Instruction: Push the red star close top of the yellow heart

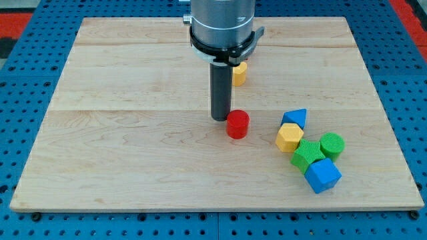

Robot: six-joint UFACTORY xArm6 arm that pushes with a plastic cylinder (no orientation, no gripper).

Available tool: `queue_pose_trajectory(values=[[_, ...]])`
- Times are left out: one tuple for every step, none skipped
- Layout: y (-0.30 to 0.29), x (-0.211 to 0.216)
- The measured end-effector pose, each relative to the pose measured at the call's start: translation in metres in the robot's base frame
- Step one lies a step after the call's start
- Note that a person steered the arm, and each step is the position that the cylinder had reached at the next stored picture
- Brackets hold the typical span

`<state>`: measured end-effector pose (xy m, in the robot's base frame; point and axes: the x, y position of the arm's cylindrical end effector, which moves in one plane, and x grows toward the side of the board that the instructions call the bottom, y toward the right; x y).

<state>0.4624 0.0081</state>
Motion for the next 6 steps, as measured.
queue_pose_trajectory(values=[[0.01,0.015],[0.043,0.024],[0.069,0.025],[0.066,0.002],[0.058,-0.046],[0.068,-0.084]])
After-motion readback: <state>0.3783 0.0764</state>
